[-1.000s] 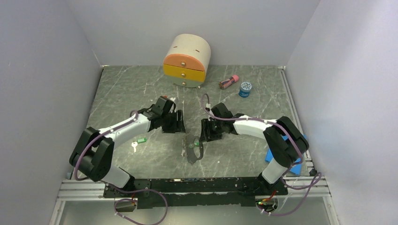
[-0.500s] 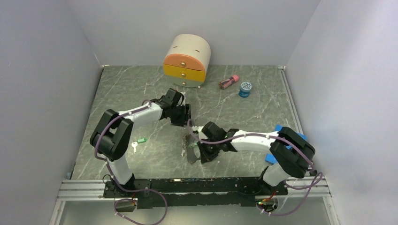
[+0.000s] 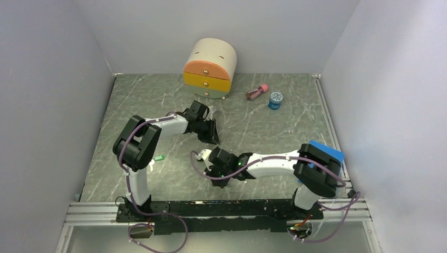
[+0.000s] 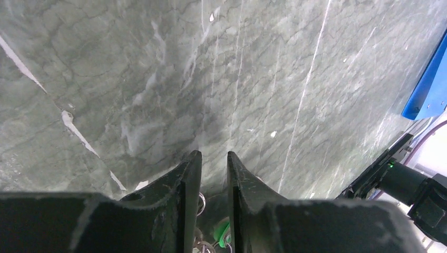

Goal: Put the keys on the keyring

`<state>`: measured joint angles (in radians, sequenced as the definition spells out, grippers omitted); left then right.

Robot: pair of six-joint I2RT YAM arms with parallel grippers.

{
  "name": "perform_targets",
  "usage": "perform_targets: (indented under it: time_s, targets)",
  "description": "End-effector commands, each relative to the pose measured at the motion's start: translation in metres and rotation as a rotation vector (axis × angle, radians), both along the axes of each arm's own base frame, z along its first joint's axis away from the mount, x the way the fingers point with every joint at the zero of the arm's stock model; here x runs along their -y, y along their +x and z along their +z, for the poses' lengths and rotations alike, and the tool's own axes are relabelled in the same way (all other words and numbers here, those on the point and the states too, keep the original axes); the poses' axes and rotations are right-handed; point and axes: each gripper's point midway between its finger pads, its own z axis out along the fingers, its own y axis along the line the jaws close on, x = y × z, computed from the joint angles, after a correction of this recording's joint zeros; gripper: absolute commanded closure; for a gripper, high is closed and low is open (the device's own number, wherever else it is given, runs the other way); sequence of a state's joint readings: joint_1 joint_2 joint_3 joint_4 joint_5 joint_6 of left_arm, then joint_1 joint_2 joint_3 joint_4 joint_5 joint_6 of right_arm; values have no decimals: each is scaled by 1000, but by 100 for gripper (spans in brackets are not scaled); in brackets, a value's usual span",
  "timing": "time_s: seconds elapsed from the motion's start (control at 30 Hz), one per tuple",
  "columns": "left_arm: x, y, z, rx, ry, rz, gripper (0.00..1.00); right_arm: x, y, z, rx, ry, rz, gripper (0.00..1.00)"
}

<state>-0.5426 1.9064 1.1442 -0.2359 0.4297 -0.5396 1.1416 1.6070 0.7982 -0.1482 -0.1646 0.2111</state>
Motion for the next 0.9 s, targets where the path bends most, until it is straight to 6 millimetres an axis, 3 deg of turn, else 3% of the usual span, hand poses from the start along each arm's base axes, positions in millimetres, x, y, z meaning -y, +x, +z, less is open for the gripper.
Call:
perform_targets:
  time_s: [0.0, 0.13, 0.27, 0.5, 0.77, 0.87]
  targets:
    - [4, -3, 0, -2, -27, -13, 74, -33, 25, 16, 109, 44, 5, 100]
    - [-1, -8, -9, -23, -6, -12, 81, -53, 31, 17, 103, 51, 20, 100]
    - [-4, -14, -13, -38, -2, -6, 84, -54, 35, 7, 101, 3, 4, 100]
    - [-21, -19, -19, -42, 45, 10, 97, -21, 38, -10, 128, -106, -37, 100]
    - [-56, -18, -23, -60, 103, 106, 97, 18, 29, -17, 89, -155, -85, 100]
    - [-60, -20, -21, -61, 89, 117, 97, 34, 30, -20, 89, -188, -127, 100]
